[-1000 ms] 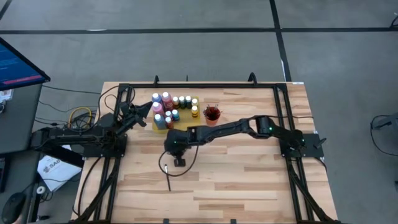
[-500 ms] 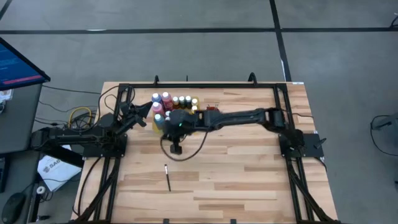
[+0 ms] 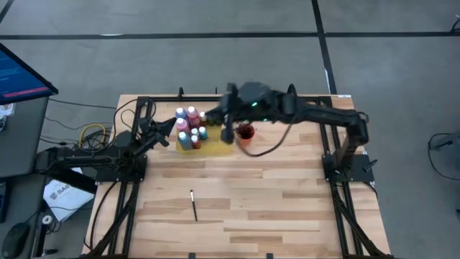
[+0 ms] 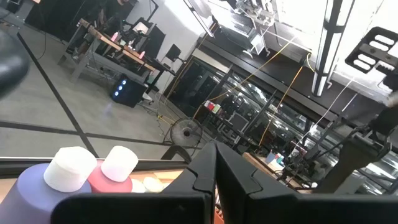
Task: Pick & Place Paint Supplies
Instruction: Put the silver paint brush into the orange cup
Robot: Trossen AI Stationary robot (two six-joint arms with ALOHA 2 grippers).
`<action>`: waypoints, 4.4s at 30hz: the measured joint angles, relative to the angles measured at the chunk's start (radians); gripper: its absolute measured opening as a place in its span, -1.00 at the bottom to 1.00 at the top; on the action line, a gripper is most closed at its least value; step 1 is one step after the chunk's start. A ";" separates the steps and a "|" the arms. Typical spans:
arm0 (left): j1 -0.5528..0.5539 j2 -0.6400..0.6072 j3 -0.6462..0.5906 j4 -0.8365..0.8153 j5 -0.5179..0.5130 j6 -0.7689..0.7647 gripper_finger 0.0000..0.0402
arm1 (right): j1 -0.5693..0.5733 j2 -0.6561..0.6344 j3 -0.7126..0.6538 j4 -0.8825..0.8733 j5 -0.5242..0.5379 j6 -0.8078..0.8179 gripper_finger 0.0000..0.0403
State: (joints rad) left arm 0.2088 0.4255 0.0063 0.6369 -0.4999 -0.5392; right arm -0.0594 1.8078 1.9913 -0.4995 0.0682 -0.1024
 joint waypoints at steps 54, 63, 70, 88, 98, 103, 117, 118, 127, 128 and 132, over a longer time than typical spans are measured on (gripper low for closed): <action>0.000 0.000 0.000 0.000 0.000 0.000 -0.99 | -0.164 -0.017 -1.350 1.781 0.046 0.366 -1.00; 0.000 0.000 0.000 0.000 0.000 0.000 -0.99 | -0.167 -0.017 -1.368 1.786 0.045 0.365 -0.92; 0.000 0.000 0.000 0.000 0.000 0.000 -0.99 | -0.162 -0.030 -1.373 1.782 0.045 0.373 -0.65; 0.000 0.000 0.000 0.000 0.000 0.000 -0.99 | 0.151 0.038 -0.449 0.141 0.247 0.668 -0.46; 0.000 0.000 0.000 0.000 0.000 0.000 -0.99 | 0.310 0.416 0.071 -0.039 0.247 0.866 -0.46; 0.000 0.000 0.000 0.000 0.000 0.000 -0.99 | 0.346 0.572 0.229 -0.097 0.247 0.916 -0.46; 0.000 0.000 0.000 0.000 0.000 0.000 -0.99 | 0.318 0.744 0.332 -0.188 0.195 1.117 0.05; 0.000 0.000 0.000 0.000 0.000 0.000 -0.99 | 0.312 0.746 0.329 -0.192 0.196 1.120 0.07; 0.000 0.000 0.000 0.000 0.000 0.000 -0.99 | 0.304 0.781 0.327 -0.178 0.197 1.124 -0.01; 0.000 0.000 0.000 0.000 0.000 0.000 -0.99 | 0.305 0.786 0.327 -0.168 0.194 1.123 -0.03; 0.000 0.000 0.000 0.000 0.000 0.000 -0.99 | 0.311 0.799 0.331 -0.143 0.194 1.122 -0.10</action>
State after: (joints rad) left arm 0.2089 0.4255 0.0067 0.6372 -0.4999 -0.5392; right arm 0.2511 2.6071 2.3221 -0.6424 0.2620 1.0193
